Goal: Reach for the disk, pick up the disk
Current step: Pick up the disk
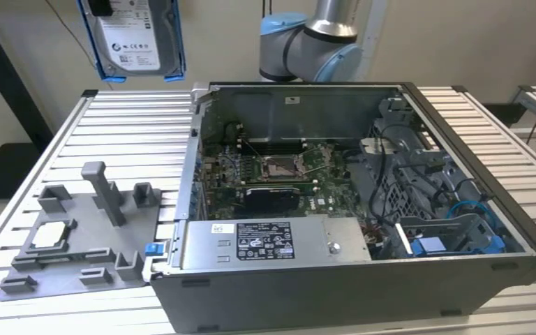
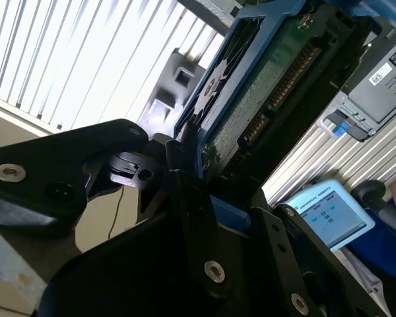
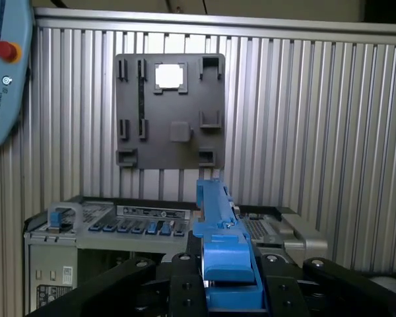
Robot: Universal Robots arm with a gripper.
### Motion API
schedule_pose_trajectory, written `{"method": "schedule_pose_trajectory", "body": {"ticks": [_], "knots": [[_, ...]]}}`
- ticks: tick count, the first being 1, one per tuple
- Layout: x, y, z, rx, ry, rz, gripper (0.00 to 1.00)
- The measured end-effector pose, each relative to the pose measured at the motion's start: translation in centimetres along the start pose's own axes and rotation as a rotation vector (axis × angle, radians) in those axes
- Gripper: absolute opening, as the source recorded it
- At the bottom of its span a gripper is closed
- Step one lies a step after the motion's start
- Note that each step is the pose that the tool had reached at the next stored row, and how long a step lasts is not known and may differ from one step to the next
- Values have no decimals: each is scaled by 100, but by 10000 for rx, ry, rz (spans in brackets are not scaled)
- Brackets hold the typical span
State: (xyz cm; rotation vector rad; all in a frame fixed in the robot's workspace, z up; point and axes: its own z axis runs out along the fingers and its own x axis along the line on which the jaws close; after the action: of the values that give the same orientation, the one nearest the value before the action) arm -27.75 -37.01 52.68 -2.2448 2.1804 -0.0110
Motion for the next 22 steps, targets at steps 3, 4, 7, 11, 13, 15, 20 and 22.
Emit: {"method": "schedule_pose_trajectory", "body": {"ticks": [3, 4, 7, 11, 13, 15, 20, 22], "knots": [[2, -56, 2, 1, 5, 0, 0], [2, -78, 3, 0, 8, 0, 0], [4, -140, 5, 0, 13, 0, 0], [7, -226, 8, 0, 21, 0, 0], [8, -265, 9, 0, 25, 0, 0], [9, -314, 11, 0, 32, 0, 0], [12, -414, 14, -1, 54, 0, 0], [13, -451, 15, -1, 67, 0, 0]]}}
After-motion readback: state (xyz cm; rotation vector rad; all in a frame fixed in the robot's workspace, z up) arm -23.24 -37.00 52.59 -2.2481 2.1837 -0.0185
